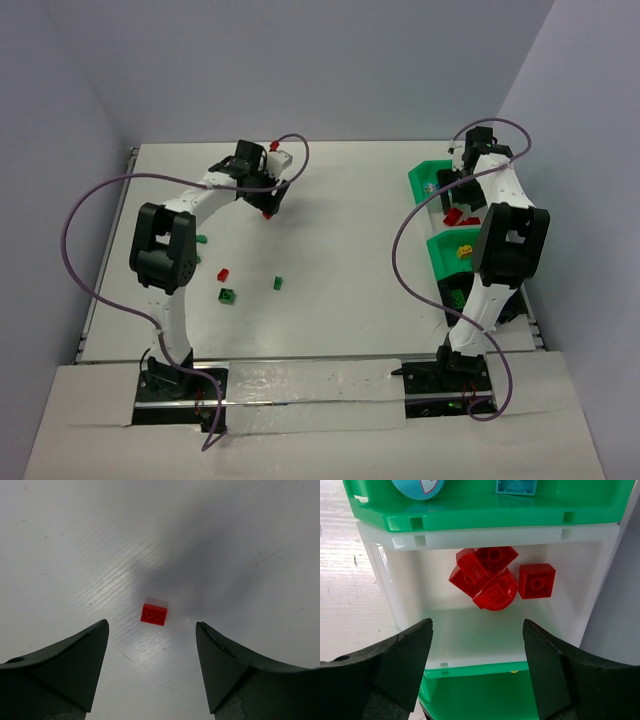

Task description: Sort the legos into containers by color

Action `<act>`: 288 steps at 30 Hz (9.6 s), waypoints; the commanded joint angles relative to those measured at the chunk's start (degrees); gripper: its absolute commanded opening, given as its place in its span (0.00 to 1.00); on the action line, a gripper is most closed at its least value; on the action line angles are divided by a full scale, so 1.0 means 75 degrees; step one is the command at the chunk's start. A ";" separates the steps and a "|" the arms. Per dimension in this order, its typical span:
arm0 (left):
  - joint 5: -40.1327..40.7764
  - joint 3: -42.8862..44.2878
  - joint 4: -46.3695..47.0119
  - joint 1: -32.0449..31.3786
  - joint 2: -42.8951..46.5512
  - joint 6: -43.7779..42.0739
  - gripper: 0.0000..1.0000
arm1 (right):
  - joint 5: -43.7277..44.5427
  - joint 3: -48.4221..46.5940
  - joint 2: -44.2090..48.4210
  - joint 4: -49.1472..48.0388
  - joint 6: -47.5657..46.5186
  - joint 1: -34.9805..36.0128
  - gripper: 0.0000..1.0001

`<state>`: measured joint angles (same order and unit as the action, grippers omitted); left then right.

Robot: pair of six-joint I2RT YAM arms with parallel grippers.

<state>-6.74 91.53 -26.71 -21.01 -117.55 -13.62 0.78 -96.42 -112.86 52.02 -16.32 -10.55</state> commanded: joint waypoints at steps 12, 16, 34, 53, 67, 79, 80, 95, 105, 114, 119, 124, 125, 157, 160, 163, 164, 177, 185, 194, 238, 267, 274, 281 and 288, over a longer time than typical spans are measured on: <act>-0.0891 0.0738 -0.0906 0.0254 -0.0935 -0.1304 0.76 | -0.0897 -0.0949 0.0579 0.0737 -0.0006 -0.0037 0.98; -0.1195 0.0827 -0.0947 0.0293 -0.1104 -0.1402 0.69 | -0.0886 -0.0945 0.0653 0.0766 -0.0020 -0.0012 0.98; -0.1587 0.0868 -0.1033 0.0281 -0.1439 -0.1606 0.50 | -0.1016 -0.0937 0.0725 0.0845 -0.0030 0.0035 0.98; -0.5569 0.0213 0.0139 0.0586 0.0626 -0.0844 0.16 | -0.4683 -0.1355 0.1822 -0.0324 0.1636 0.0691 1.00; -0.5433 -0.2849 0.5168 -0.0267 0.3294 -0.1276 0.00 | -0.6970 -0.1428 0.1304 -0.1510 0.3464 0.3055 1.00; -0.5016 -0.3376 0.5968 -0.0717 0.3828 -0.1807 0.00 | -0.7765 -0.1818 0.0452 -0.1633 0.3648 0.3460 0.96; -0.4990 -0.3342 0.6001 -0.0734 0.3854 -0.1731 0.00 | -0.7833 -0.1835 0.0401 -0.1675 0.3716 0.3485 0.95; -0.4975 -0.3213 0.6022 -0.0882 0.3942 -0.1638 0.00 | -0.8108 -0.2209 0.0121 -0.1748 0.3682 0.3876 0.77; -0.4916 -0.3113 0.6044 -0.0937 0.3989 -0.1470 0.00 | -0.7933 -0.2251 0.0036 -0.1651 0.3548 0.3973 0.61; -0.4638 -0.3021 0.6301 -0.0926 0.3913 -0.1101 0.00 | -0.7969 -0.2237 0.0061 -0.1546 0.3409 0.4097 0.54; -0.4598 -0.2910 0.6410 -0.0940 0.3859 -0.0999 0.00 | -0.7924 -0.2289 0.0034 -0.1573 0.3432 0.4113 0.43; -0.4644 -0.2900 0.6421 -0.0974 0.3848 -0.0996 0.00 | -0.7956 -0.2332 0.0012 -0.1675 0.3558 0.4136 0.26; -0.4642 -0.2901 0.6419 -0.0985 0.3849 -0.0996 0.01 | -0.7954 -0.2334 0.0002 -0.1676 0.3559 0.4137 0.22; -0.0639 -0.2097 0.0723 0.0707 0.4056 0.1251 0.99 | -0.1711 0.0425 0.1617 -0.0186 -0.0032 -0.0649 0.00; -0.1044 -0.2359 0.0319 0.1060 0.4310 0.0805 0.99 | -0.1393 0.0424 0.1366 -0.0397 -0.0007 -0.0646 0.00; -0.1290 -0.2710 0.0016 0.1243 0.4508 0.0451 0.99 | -0.1171 0.0399 0.1128 -0.0565 0.0049 -0.0645 0.00; -0.1404 -0.2834 -0.0141 0.1304 0.4596 0.0194 0.99 | -0.1109 0.0329 0.1034 -0.0583 0.0074 -0.0645 0.00; -0.2628 -0.4423 -0.1759 0.1992 0.5695 -0.2985 0.98 | -0.0234 0.0338 0.0225 -0.0689 -0.0111 -0.0551 0.28; -0.4083 -0.4891 -0.2735 0.2511 0.5935 -0.5271 0.92 | -0.0151 0.0225 0.0139 -0.0691 0.0042 -0.0424 0.65; -0.4456 -0.4914 -0.4076 0.2777 0.5810 -0.7423 0.84 | -0.0402 0.0012 0.0509 -0.0526 0.0175 -0.0053 0.68; -0.0409 -0.4472 -0.1497 0.1137 0.2915 -0.1209 0.38 | -0.0708 0.0068 0.1050 -0.0470 0.0279 0.0504 0.70; -0.3462 -0.3239 0.4369 -0.0707 0.4376 -0.1788 0.00 | -0.7264 -0.2024 0.0694 -0.0987 0.2888 0.3825 0.64; -0.3318 -0.3344 0.4532 -0.1051 0.4456 -0.1725 0.00 | -0.7374 -0.2234 0.0403 -0.1030 0.3041 0.4168 0.60; -0.3467 -0.3261 0.4503 -0.1113 0.4451 -0.1695 0.00 | -0.7454 -0.2482 0.0174 -0.1194 0.3176 0.4277 0.53; -0.3673 -0.3104 0.4384 -0.1137 0.4308 -0.1819 0.00 | -0.7597 -0.2653 0.0053 -0.1265 0.3237 0.4343 0.52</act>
<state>-31.82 66.24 4.12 -29.12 -84.84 -27.02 -54.16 -112.99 -111.93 44.95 7.21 21.27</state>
